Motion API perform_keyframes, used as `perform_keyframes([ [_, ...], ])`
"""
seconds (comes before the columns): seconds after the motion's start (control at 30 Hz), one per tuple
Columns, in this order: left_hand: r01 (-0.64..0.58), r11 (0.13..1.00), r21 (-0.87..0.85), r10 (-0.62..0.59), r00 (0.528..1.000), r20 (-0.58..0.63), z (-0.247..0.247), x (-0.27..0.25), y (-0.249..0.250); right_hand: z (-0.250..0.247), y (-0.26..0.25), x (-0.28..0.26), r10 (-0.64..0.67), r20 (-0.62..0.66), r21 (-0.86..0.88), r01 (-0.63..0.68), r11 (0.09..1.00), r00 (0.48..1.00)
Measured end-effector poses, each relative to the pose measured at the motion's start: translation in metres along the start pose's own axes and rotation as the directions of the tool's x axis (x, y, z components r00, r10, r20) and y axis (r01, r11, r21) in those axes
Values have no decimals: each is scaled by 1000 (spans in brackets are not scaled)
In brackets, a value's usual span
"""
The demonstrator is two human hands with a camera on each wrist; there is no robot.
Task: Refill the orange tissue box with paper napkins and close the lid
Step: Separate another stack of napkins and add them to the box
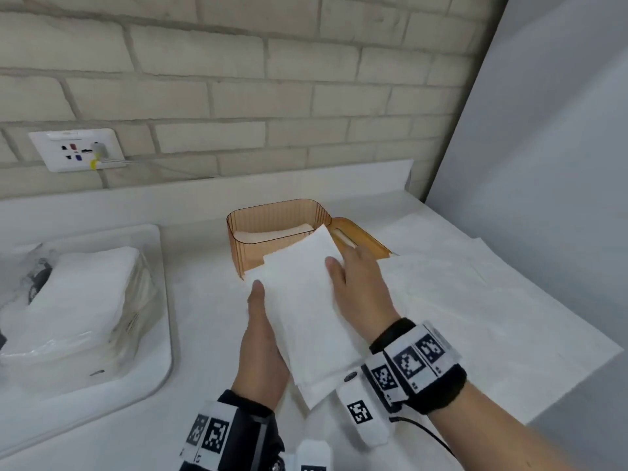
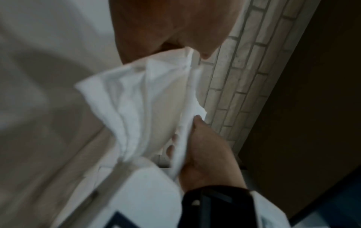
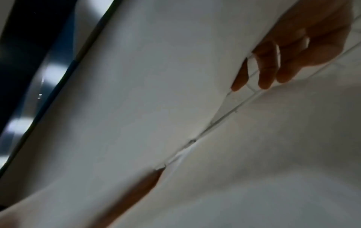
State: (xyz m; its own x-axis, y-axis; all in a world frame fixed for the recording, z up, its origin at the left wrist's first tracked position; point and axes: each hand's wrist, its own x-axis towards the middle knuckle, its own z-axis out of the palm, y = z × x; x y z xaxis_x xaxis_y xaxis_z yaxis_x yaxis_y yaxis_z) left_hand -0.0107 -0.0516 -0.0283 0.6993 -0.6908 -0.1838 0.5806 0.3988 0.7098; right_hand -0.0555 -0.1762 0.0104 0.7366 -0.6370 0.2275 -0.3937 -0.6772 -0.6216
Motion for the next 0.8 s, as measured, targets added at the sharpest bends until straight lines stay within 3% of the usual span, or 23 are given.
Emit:
perform_keyframes([
  [0.1,10,991,136,-16,999,38,4,3,-5,8,6,-6,105,95,187,-122,975,990],
  [0.17,26,961,275,-20,1000,-24,7,7,-14,14,8,-14,113,173,301,-161,940,979],
  [0.33,57,917,396,-6,991,-131,8,12,-24,-7,30,-14,102,177,344,-159,925,979],
  [0.4,56,924,379,12,984,-175,7,16,-20,-32,59,-2,126,151,201,-156,967,980],
  [0.47,42,935,352,29,981,-192,9,18,-17,-59,99,15,142,127,-112,-128,985,982],
  [0.57,16,944,330,57,976,-211,21,22,-19,-95,164,44,285,150,-460,-189,868,947],
  [0.67,9,942,336,68,974,-215,39,27,-26,-117,211,63,389,173,-563,-234,793,905],
  [0.8,8,947,322,73,969,-237,62,35,-39,-120,236,73,381,314,-514,-182,838,870],
])
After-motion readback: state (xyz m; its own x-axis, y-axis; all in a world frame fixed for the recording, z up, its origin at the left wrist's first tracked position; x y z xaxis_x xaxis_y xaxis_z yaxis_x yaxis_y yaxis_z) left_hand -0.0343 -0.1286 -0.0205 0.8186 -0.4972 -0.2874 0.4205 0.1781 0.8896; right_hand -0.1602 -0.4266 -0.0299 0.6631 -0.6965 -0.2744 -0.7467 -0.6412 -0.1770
